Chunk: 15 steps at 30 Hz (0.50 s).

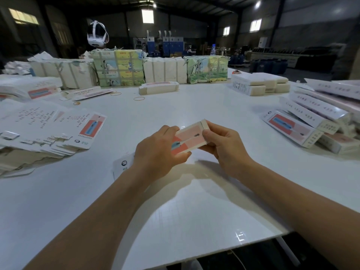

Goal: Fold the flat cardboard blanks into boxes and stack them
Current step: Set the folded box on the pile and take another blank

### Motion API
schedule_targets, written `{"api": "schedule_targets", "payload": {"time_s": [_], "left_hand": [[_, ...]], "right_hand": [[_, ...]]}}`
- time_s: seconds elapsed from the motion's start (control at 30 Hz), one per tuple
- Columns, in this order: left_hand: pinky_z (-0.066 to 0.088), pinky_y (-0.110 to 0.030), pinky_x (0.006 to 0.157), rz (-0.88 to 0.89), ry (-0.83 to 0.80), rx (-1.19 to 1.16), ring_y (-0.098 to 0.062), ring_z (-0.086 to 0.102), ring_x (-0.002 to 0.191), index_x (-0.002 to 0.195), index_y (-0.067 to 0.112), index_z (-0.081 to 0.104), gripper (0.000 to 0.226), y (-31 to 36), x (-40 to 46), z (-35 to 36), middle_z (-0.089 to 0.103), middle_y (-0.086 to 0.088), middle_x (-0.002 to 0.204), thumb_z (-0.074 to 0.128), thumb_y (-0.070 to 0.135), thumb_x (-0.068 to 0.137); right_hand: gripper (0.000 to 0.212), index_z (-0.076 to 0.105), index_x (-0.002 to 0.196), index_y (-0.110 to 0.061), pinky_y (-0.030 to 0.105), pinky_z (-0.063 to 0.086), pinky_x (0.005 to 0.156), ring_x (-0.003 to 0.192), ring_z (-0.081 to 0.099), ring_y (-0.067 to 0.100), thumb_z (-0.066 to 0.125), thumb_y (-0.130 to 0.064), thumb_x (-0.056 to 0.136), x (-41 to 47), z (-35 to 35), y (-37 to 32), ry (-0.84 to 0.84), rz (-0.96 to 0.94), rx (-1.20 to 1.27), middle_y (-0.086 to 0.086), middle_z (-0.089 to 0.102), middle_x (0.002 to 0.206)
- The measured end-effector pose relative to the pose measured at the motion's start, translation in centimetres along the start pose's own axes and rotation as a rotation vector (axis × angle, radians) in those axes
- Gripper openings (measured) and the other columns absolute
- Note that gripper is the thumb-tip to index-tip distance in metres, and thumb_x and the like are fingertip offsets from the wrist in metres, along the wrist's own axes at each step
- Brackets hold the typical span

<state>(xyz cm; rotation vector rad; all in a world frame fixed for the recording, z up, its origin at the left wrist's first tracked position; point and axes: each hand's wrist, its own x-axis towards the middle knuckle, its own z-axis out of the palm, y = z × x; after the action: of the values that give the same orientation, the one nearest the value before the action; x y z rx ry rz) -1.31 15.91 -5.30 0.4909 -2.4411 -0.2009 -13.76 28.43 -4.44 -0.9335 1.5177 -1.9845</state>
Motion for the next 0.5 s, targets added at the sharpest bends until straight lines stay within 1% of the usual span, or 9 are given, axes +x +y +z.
{"api": "schedule_targets", "payload": {"time_s": [0.1, 0.17, 0.23, 0.33, 0.4, 0.5], "left_hand": [[0.048, -0.029, 0.069, 0.002, 0.015, -0.01, -0.017, 0.059, 0.092, 0.133, 0.024, 0.044, 0.066, 0.04, -0.12, -0.01, 0.057, 0.001, 0.12, 0.066, 0.052, 0.078], [0.05, -0.031, 0.07, 0.01, 0.033, 0.003, -0.019, 0.06, 0.092, 0.132, 0.023, 0.045, 0.065, 0.05, -0.15, -0.05, 0.057, 0.001, 0.119, 0.067, 0.051, 0.078], [0.052, -0.034, 0.07, 0.023, 0.053, 0.03, -0.02, 0.061, 0.092, 0.132, 0.022, 0.047, 0.065, 0.11, -0.16, -0.14, 0.059, 0.0, 0.116, 0.068, 0.051, 0.077], [0.053, -0.036, 0.066, 0.063, 0.085, 0.069, -0.024, 0.062, 0.087, 0.128, 0.016, 0.052, 0.065, 0.23, -0.23, -0.24, 0.062, -0.004, 0.111, 0.071, 0.049, 0.075], [0.053, -0.036, 0.063, 0.086, 0.091, 0.092, -0.025, 0.063, 0.083, 0.125, 0.013, 0.054, 0.065, 0.31, -0.29, -0.28, 0.063, -0.007, 0.108, 0.073, 0.047, 0.074], [0.054, -0.037, 0.065, 0.085, 0.08, 0.086, -0.026, 0.063, 0.084, 0.126, 0.013, 0.053, 0.065, 0.38, -0.23, -0.25, 0.062, -0.007, 0.109, 0.074, 0.046, 0.074]], "right_hand": [[0.037, 0.074, 0.087, -0.028, 0.026, 0.057, 0.075, 0.091, 0.071, 0.018, 0.045, -0.008, 0.099, 0.0, 0.02, 0.01, -0.02, -0.017, 0.005, 0.0, 0.075, 0.092], [0.047, 0.077, 0.078, -0.032, 0.024, 0.057, 0.073, 0.09, 0.071, 0.016, 0.044, -0.008, 0.099, -0.09, 0.15, -0.11, -0.043, -0.024, 0.016, -0.002, 0.075, 0.09], [0.054, 0.077, 0.075, -0.037, 0.023, 0.057, 0.072, 0.089, 0.071, 0.014, 0.042, -0.005, 0.099, -0.1, 0.19, -0.18, -0.059, -0.023, 0.02, -0.005, 0.075, 0.089], [0.062, 0.077, 0.073, -0.04, 0.022, 0.056, 0.072, 0.088, 0.071, 0.012, 0.038, 0.001, 0.098, -0.07, 0.04, -0.16, -0.085, -0.041, -0.015, -0.008, 0.075, 0.086], [0.064, 0.076, 0.073, -0.042, 0.02, 0.056, 0.071, 0.086, 0.071, 0.01, 0.038, 0.002, 0.097, -0.2, 0.04, -0.13, -0.102, -0.073, -0.06, -0.011, 0.074, 0.084], [0.065, 0.073, 0.076, -0.049, 0.018, 0.054, 0.073, 0.086, 0.069, 0.005, 0.037, 0.002, 0.095, -0.58, 0.13, -0.2, -0.076, -0.157, -0.197, -0.018, 0.072, 0.083]]}}
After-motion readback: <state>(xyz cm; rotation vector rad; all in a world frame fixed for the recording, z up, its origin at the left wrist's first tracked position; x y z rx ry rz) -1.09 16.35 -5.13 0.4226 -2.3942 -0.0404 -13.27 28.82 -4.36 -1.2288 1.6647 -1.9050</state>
